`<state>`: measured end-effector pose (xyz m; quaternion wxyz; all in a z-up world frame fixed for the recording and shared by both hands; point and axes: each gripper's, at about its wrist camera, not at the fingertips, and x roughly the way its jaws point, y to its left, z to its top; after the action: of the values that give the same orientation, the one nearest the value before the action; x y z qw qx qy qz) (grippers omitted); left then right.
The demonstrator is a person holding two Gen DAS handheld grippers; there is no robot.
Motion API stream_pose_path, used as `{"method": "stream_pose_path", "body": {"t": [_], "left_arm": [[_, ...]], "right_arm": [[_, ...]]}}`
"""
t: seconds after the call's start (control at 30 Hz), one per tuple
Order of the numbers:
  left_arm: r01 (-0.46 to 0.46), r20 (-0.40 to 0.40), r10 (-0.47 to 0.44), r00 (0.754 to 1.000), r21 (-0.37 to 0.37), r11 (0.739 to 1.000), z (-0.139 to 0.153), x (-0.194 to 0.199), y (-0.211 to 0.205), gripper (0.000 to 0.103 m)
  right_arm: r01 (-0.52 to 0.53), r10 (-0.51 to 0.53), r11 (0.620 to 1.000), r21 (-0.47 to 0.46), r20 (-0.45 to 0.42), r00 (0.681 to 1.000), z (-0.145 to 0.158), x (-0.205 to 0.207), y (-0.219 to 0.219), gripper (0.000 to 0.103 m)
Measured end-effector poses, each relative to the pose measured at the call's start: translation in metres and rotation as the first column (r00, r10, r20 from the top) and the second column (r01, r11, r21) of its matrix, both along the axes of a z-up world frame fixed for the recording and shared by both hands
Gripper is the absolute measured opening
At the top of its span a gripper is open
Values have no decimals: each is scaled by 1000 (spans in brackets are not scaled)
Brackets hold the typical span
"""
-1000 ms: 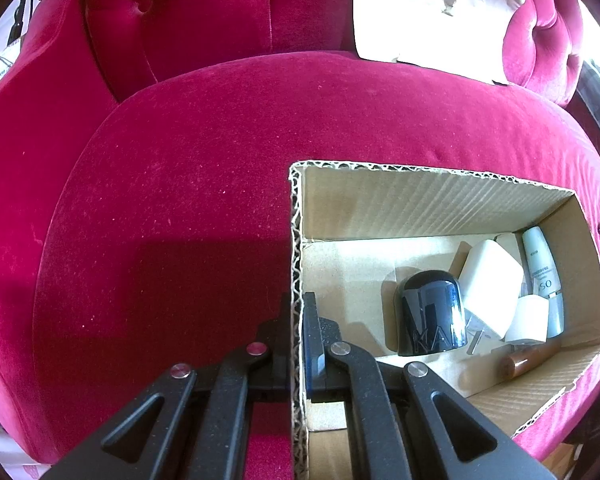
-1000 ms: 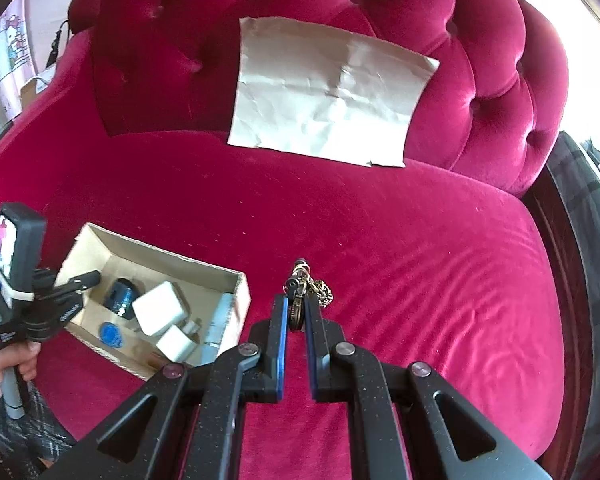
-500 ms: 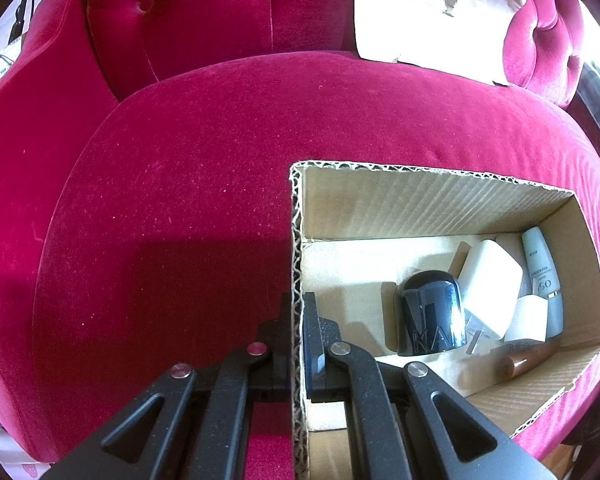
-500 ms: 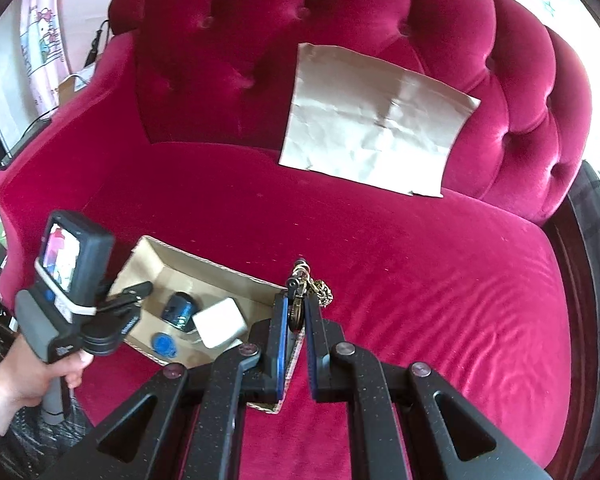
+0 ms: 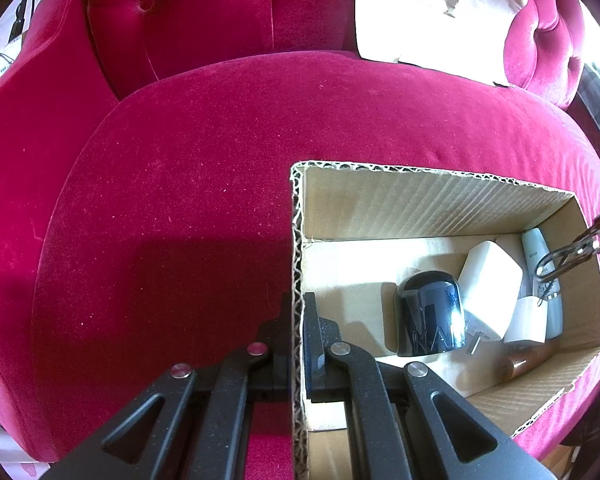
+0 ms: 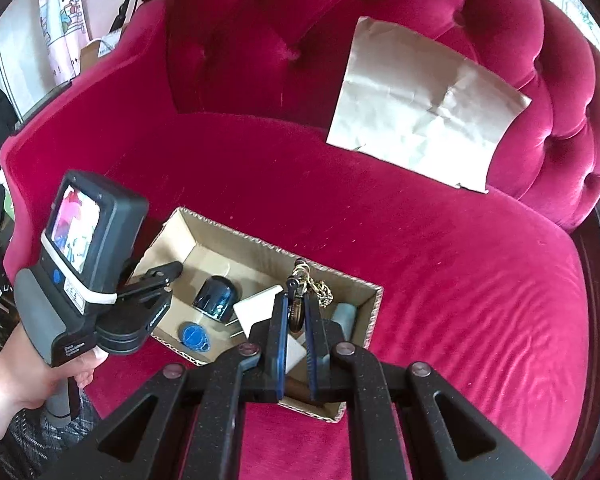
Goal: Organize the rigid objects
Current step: 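Carry the keychain over the box with the right gripper, then lower the keychain into the box and open the right gripper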
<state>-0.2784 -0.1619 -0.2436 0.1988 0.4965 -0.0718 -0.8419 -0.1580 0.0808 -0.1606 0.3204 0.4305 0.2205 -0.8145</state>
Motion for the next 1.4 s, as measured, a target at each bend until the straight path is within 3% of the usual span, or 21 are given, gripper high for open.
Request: {"method": "stream_pose_path", "body": {"t": [0.67,1.17,1.23,1.3,1.4], "left_arm": [[0,-2,0,1000,1,1000,3,2,-6,3],[1,-3,-1,1000,0,1000,3,8,-8,3],[1,-4,-1,1000,0,1000,4,9,-7,3],[2,-5,-2,1000,-1,1000,3,9,-7,3],[5,-5,-5,1000,-4,1000,3,10,-6,3]], "right_arm": [[27,-32,998,54,101,994,-58,-6,-19,7],[48,-52,998,40,123,991,-58,-10,-19,7],[59,-64,997,44,111,992,-57,-11,-19,17],[67,-72,997,47,103,992,-56,-13,-18,55],[99,-102,994,44,59,993,-50,-13,-14,86]]}}
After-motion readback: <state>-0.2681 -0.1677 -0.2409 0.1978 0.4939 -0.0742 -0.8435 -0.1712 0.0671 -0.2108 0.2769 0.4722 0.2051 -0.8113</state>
